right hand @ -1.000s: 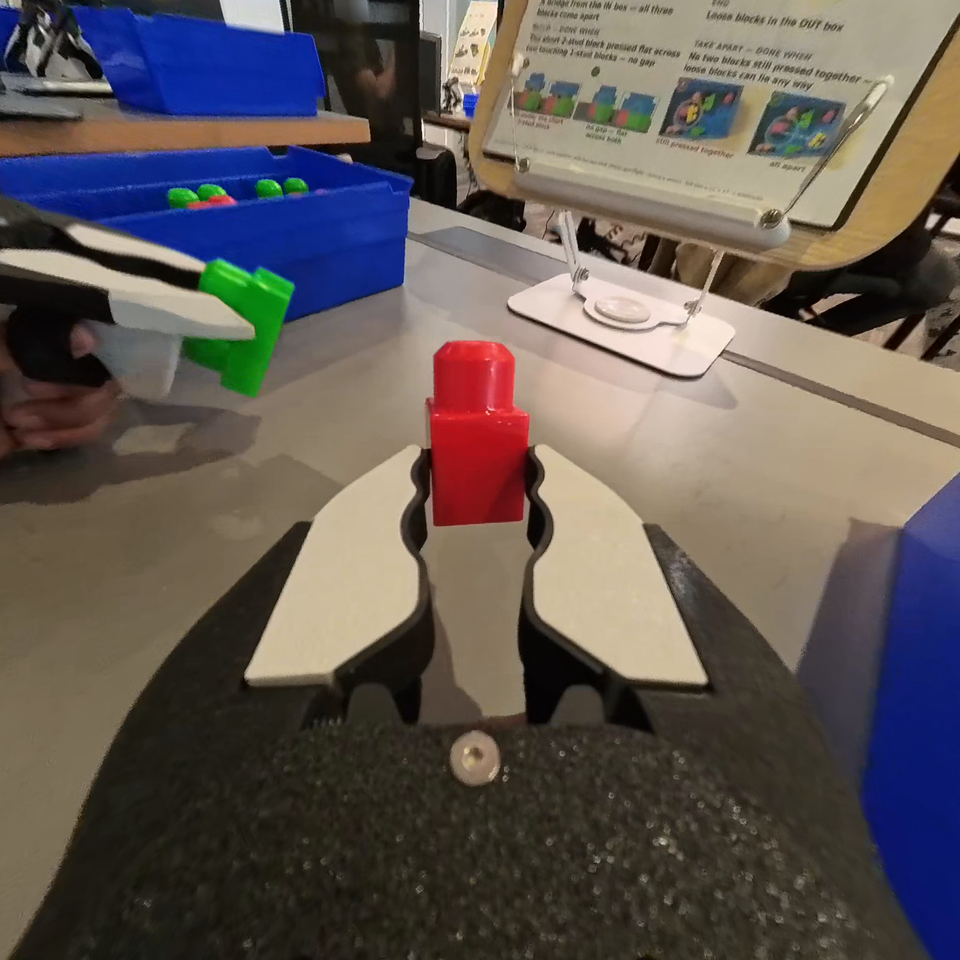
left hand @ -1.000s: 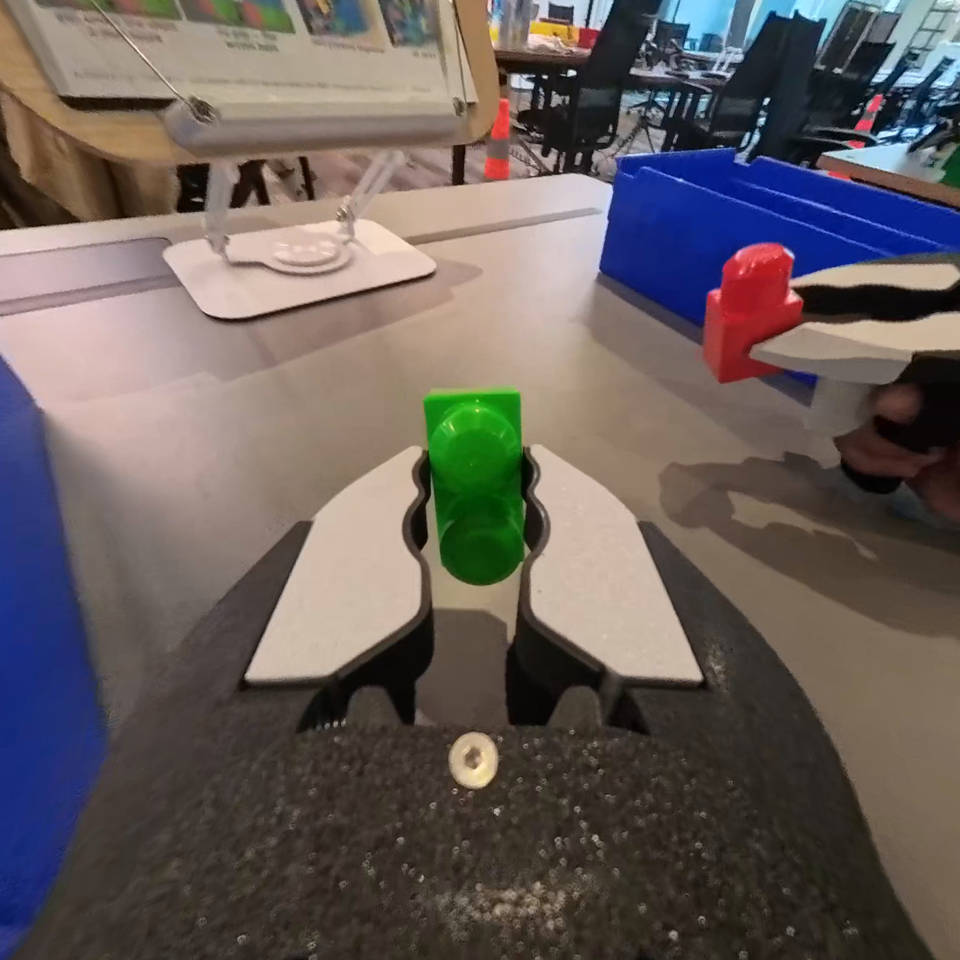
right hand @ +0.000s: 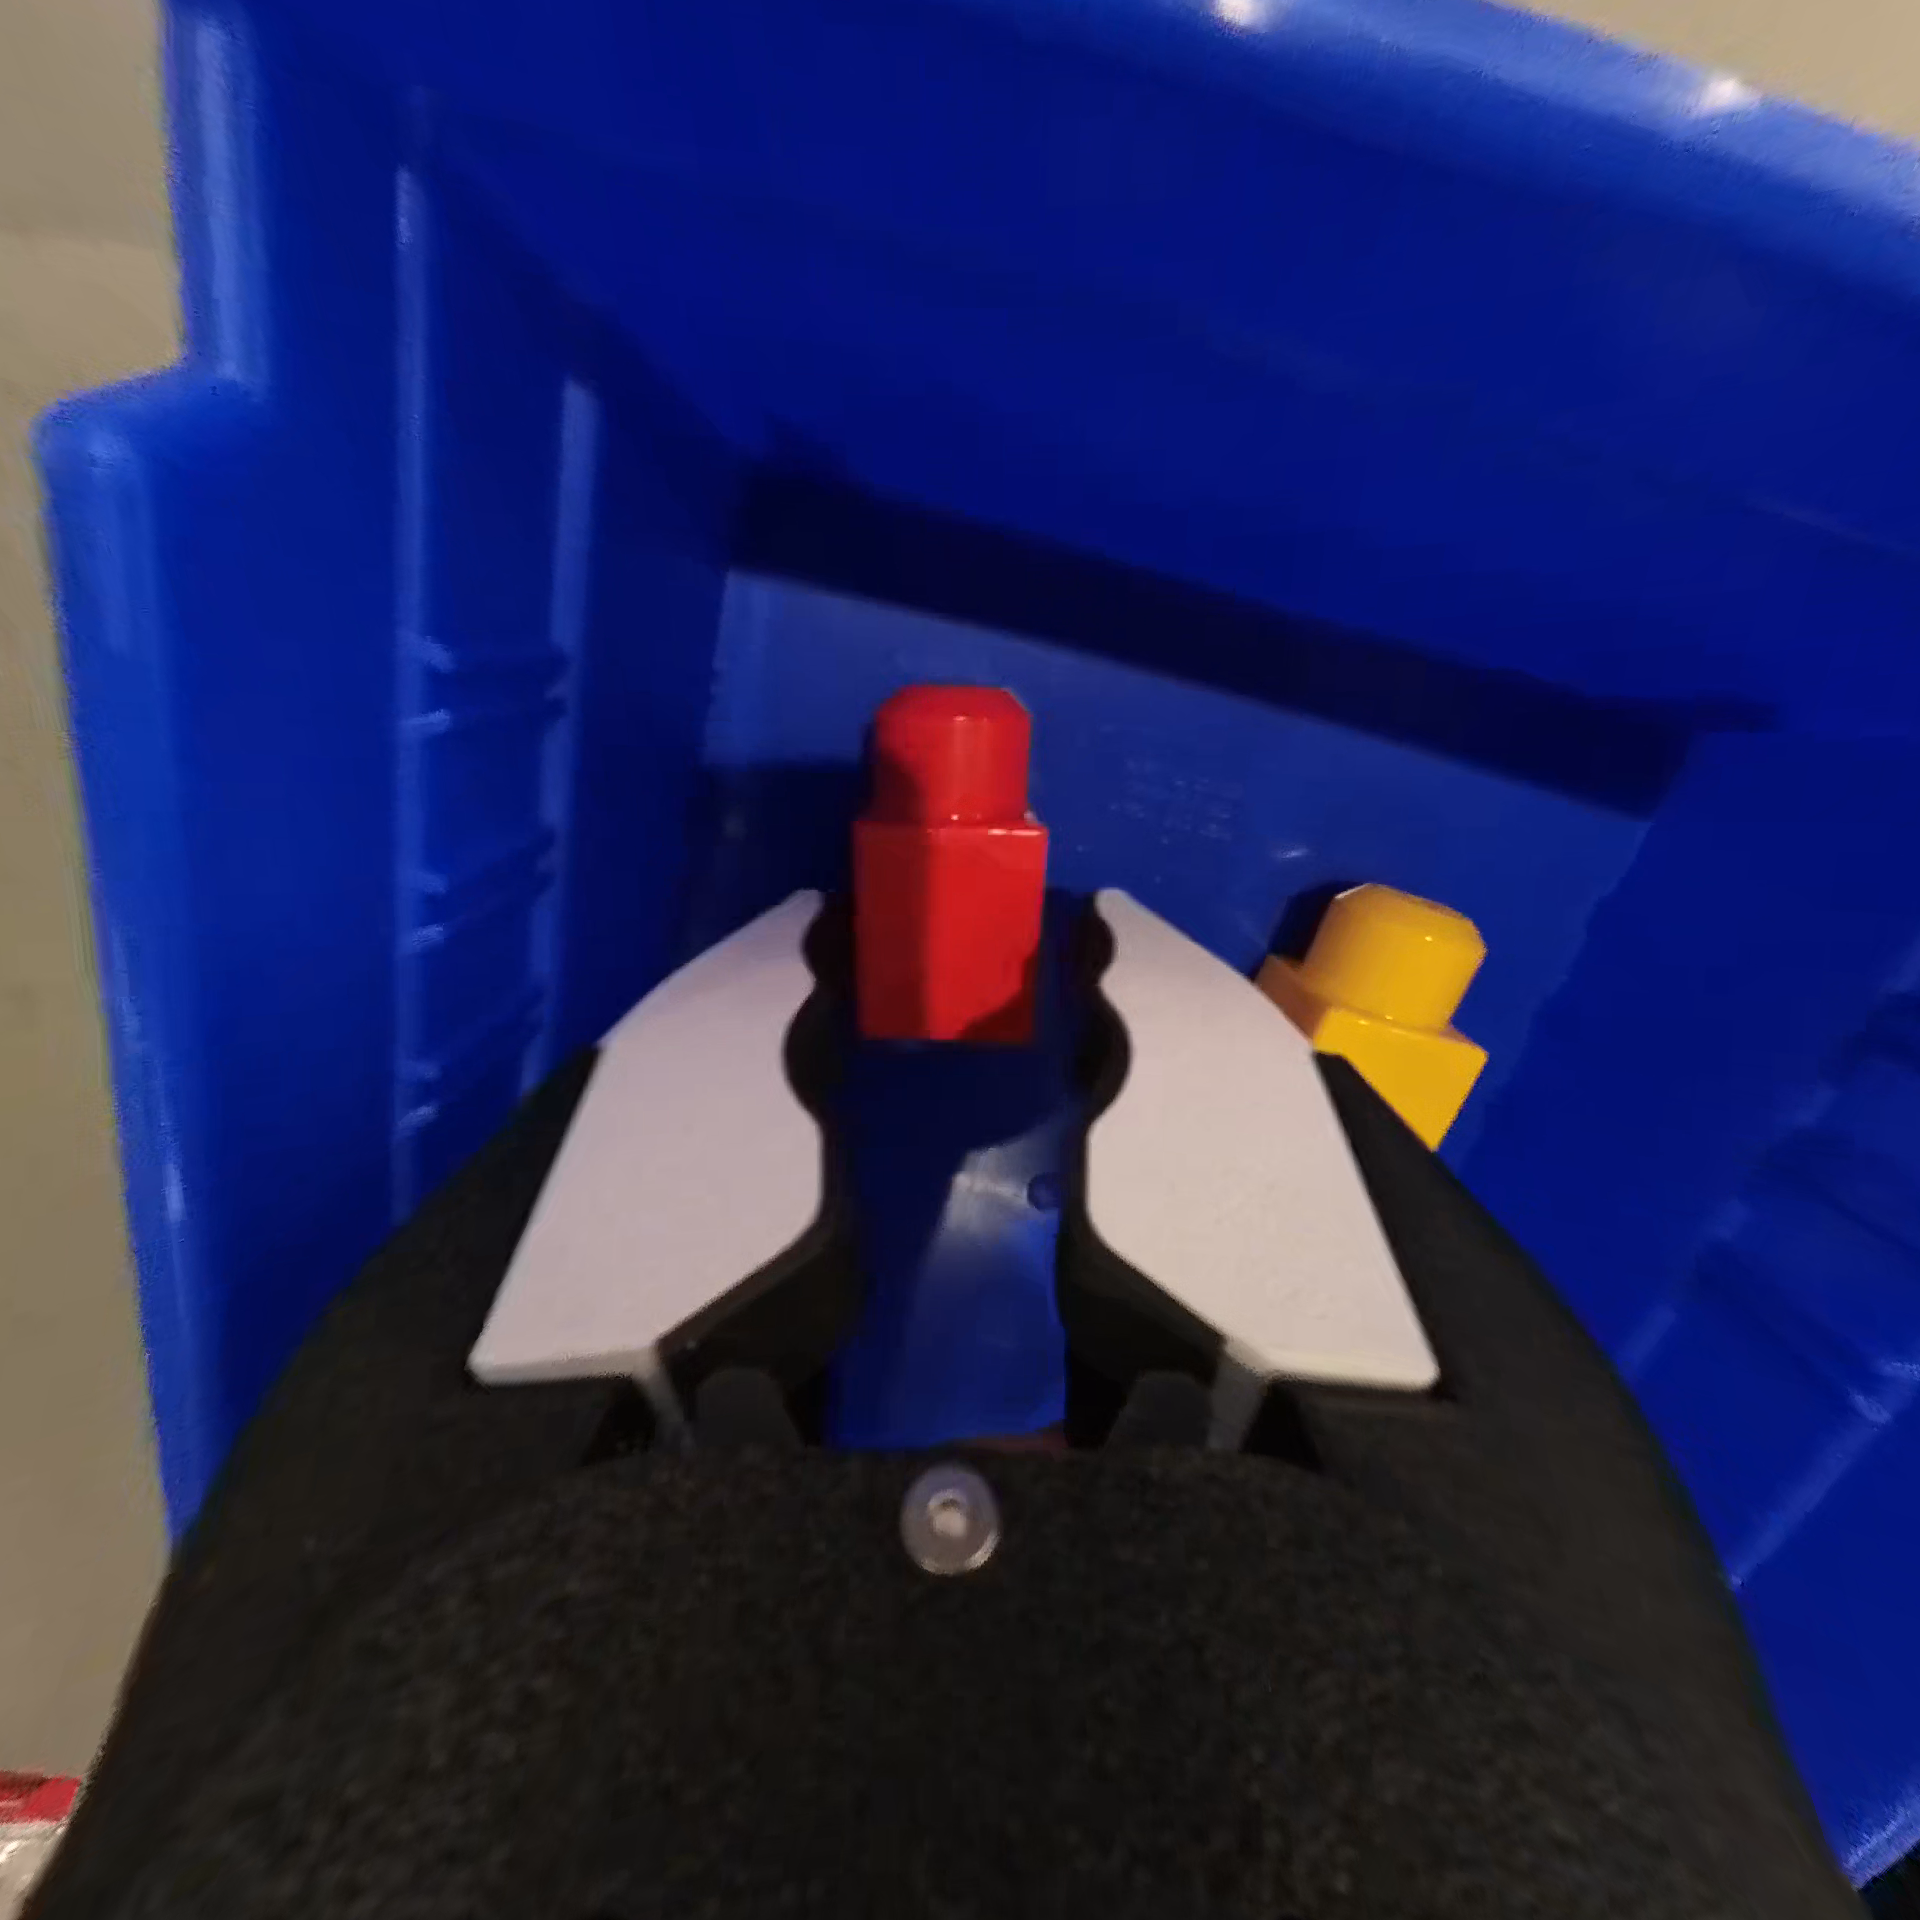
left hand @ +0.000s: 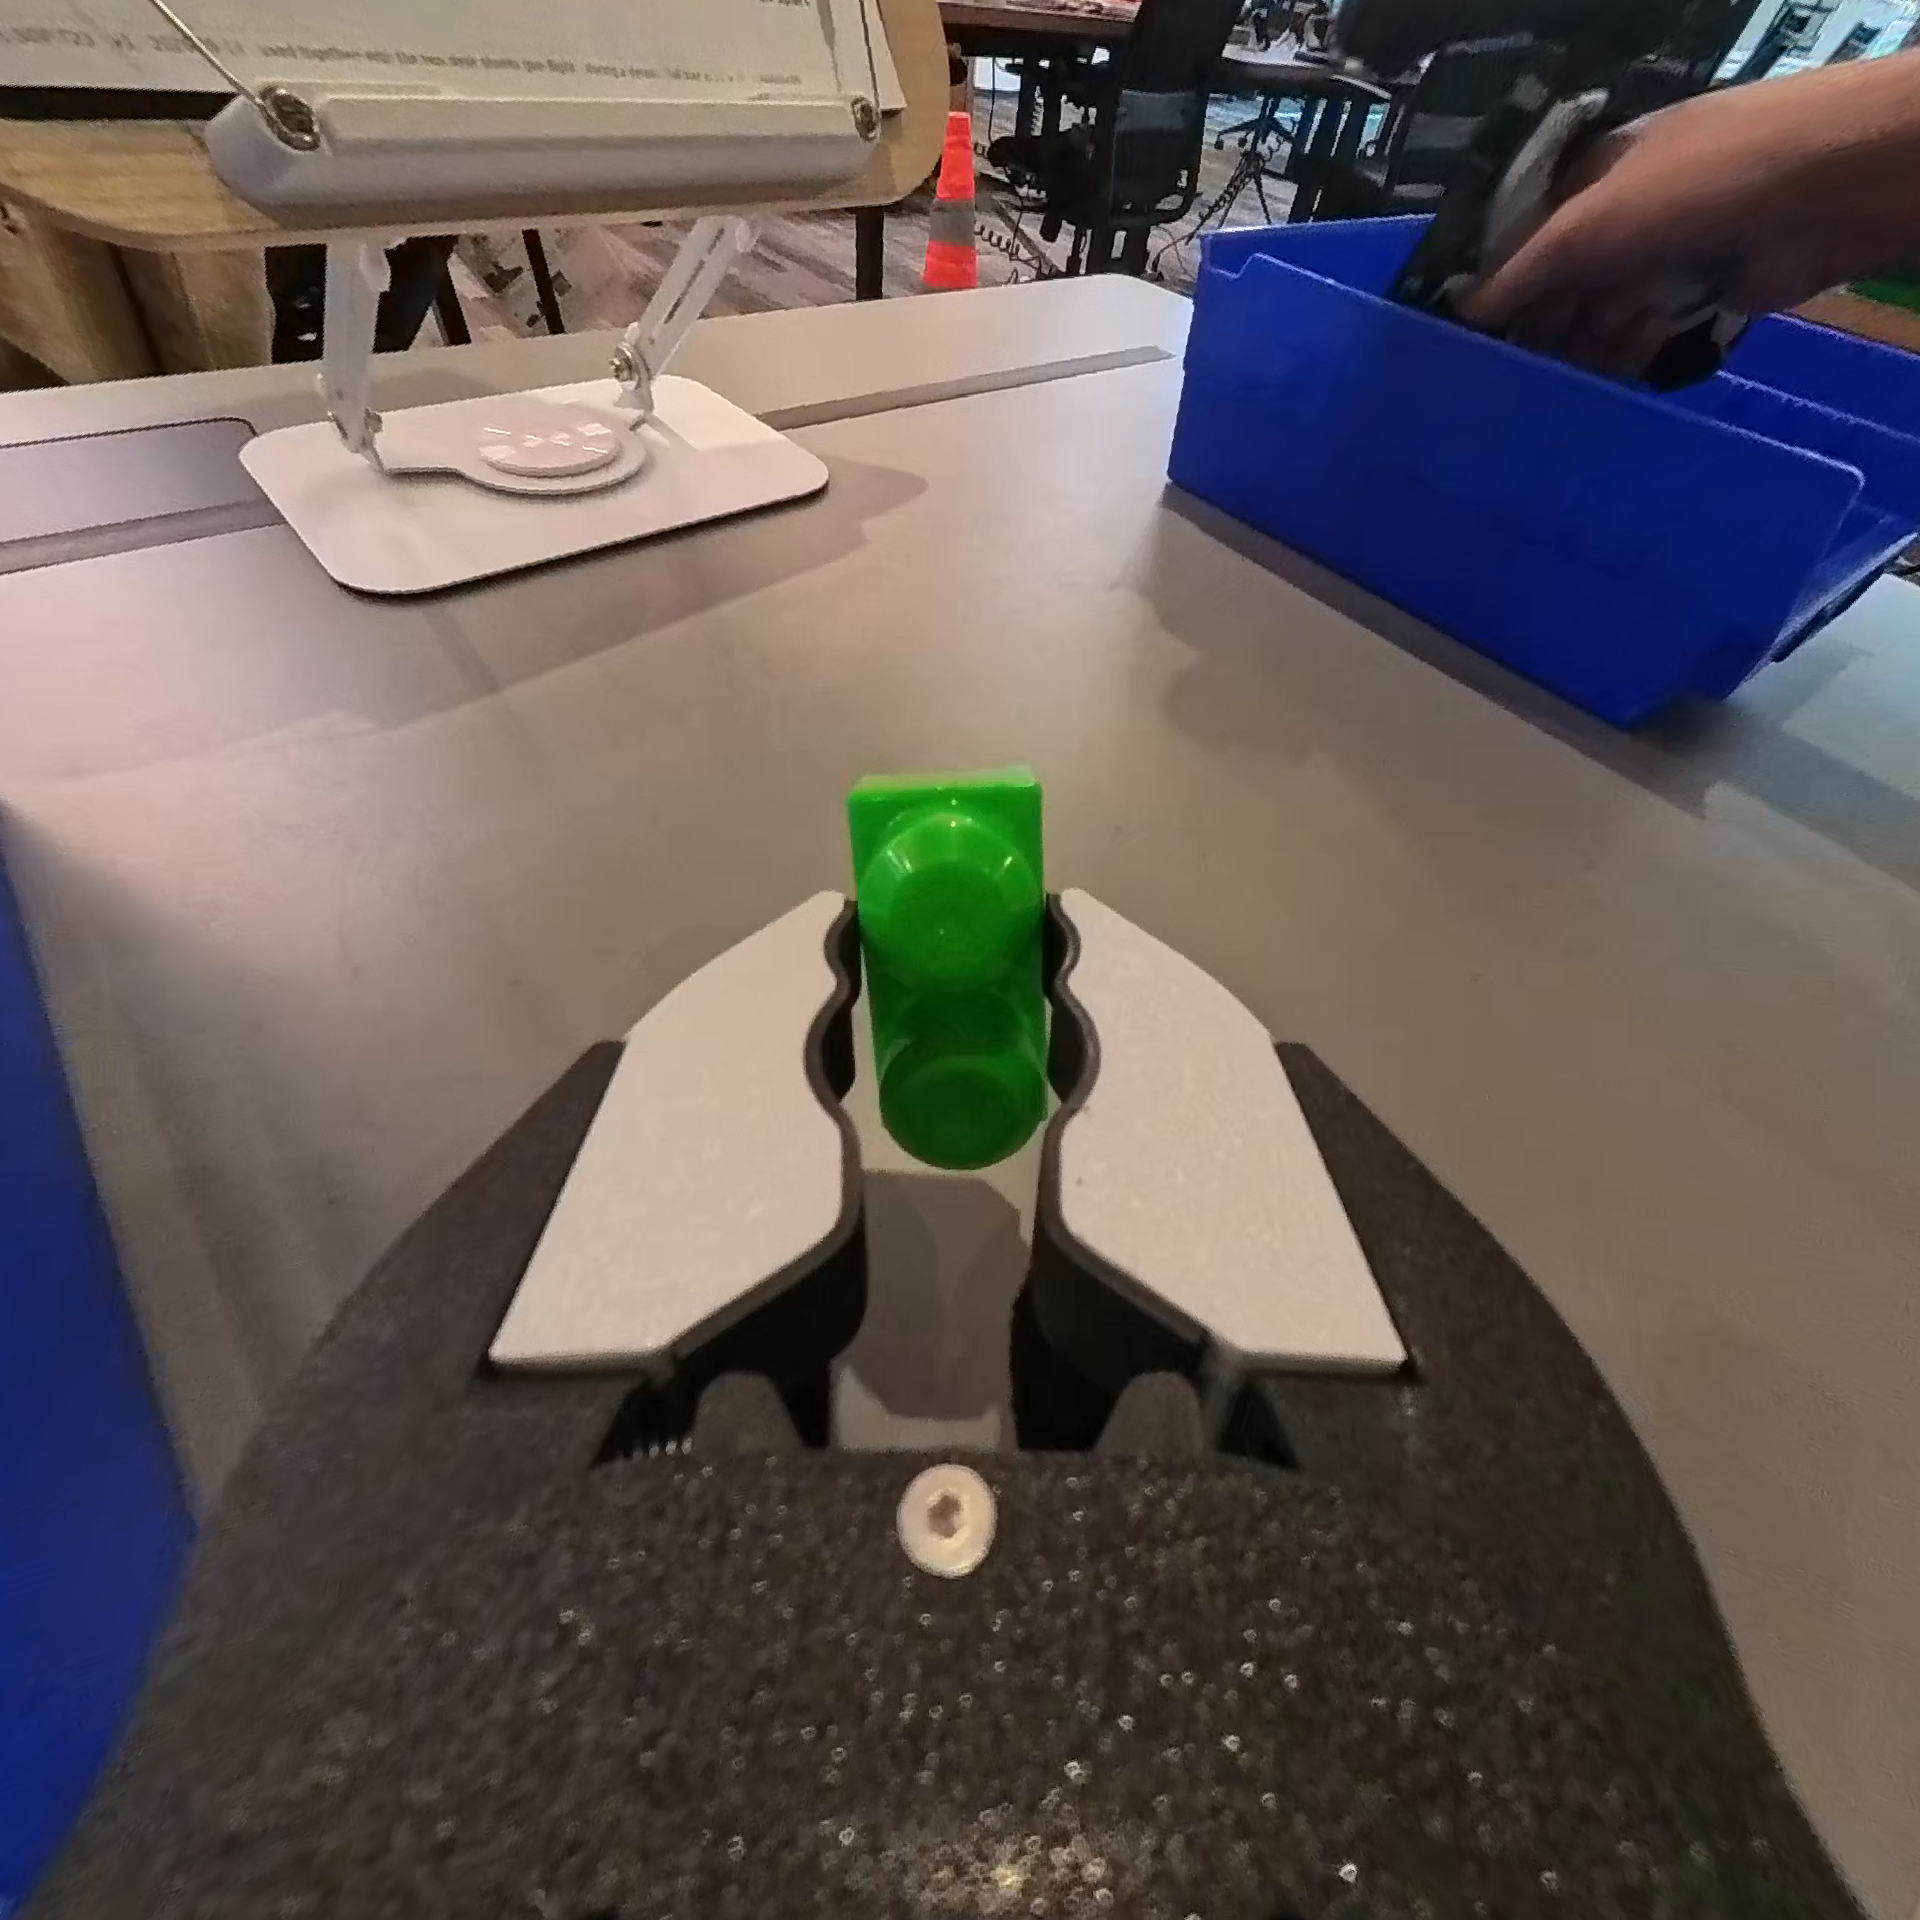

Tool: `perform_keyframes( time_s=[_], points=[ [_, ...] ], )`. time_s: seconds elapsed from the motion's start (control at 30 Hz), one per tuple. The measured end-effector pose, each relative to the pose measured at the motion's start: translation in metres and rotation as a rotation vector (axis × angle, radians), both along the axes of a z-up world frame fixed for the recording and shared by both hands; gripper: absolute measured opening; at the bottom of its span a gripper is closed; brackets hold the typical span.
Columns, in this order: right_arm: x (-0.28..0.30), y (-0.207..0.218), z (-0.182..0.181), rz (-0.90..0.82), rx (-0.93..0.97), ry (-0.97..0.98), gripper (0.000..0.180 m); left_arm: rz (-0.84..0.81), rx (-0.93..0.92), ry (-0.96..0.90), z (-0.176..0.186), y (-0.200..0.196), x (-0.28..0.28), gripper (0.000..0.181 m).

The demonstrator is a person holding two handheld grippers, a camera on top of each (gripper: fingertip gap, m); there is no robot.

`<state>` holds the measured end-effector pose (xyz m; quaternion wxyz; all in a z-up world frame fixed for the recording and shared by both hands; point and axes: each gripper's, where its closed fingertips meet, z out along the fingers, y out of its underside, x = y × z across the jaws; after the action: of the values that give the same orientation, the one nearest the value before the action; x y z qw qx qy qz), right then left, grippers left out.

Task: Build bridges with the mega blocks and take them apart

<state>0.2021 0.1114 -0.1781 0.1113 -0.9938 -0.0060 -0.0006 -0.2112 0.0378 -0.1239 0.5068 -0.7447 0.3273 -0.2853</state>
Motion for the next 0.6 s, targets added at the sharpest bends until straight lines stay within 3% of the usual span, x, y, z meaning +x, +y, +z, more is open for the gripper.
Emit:
perform_keyframes(
  time_s=[0.03,0.1,0.2,0.27,0.33,0.37,0.43,0.5,0.6],
  points=[
    [-0.001,0.000,0.006,0.009,0.025,0.003,0.053,0.002,0.002,0.000,0.000,0.000,0.000,0.033],
    [-0.004,0.000,0.034,0.021,0.144,0.001,0.060,0.008,0.006,0.003,0.000,0.001,-0.002,0.033],
    [-0.038,-0.015,0.109,0.091,0.504,-0.003,0.061,0.007,0.003,-0.001,0.000,0.002,-0.002,0.033],
    [-0.087,-0.043,0.159,0.177,0.789,0.022,0.060,0.002,-0.008,-0.005,0.000,0.002,-0.002,0.033],
    [-0.169,-0.083,0.182,0.330,1.019,0.225,0.047,-0.007,-0.018,-0.006,-0.001,0.002,0.000,0.033],
    [-0.213,-0.103,0.175,0.416,1.041,0.364,0.045,-0.009,-0.020,-0.004,-0.001,0.002,0.001,0.033],
    [-0.281,-0.135,0.133,0.534,0.953,0.542,0.064,-0.008,-0.015,0.002,-0.002,0.002,0.001,0.033],
    [-0.317,-0.151,0.099,0.626,0.950,0.594,0.063,-0.012,-0.011,0.009,-0.002,0.002,0.002,0.033],
    [-0.323,-0.155,0.080,0.688,1.006,0.547,0.059,-0.019,-0.005,0.021,-0.003,0.002,0.004,0.033]
  ],
)
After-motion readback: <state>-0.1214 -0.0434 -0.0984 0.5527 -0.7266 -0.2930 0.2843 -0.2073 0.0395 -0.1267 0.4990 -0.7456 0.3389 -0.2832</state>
